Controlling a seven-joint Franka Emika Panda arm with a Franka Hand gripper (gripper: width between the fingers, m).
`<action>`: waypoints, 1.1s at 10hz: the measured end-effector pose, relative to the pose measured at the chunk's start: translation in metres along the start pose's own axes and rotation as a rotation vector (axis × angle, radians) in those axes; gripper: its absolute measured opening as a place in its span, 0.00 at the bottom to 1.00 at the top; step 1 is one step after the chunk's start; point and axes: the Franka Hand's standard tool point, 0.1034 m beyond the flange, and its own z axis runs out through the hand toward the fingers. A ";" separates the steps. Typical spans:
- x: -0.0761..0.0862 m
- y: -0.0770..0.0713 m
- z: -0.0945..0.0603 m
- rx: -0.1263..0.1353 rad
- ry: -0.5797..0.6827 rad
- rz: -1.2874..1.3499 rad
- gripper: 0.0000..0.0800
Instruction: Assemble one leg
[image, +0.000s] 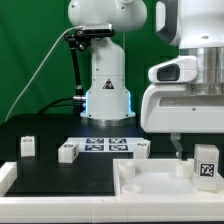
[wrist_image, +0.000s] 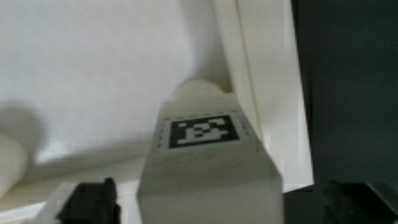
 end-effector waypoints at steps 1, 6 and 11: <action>0.000 0.000 0.000 0.000 0.000 0.000 0.48; 0.000 0.004 0.001 0.006 -0.003 0.100 0.37; -0.003 0.006 0.003 0.014 0.007 0.710 0.37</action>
Offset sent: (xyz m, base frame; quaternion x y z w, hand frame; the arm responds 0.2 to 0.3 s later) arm 0.0000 0.0000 0.0000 0.0000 0.0000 0.0000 1.0000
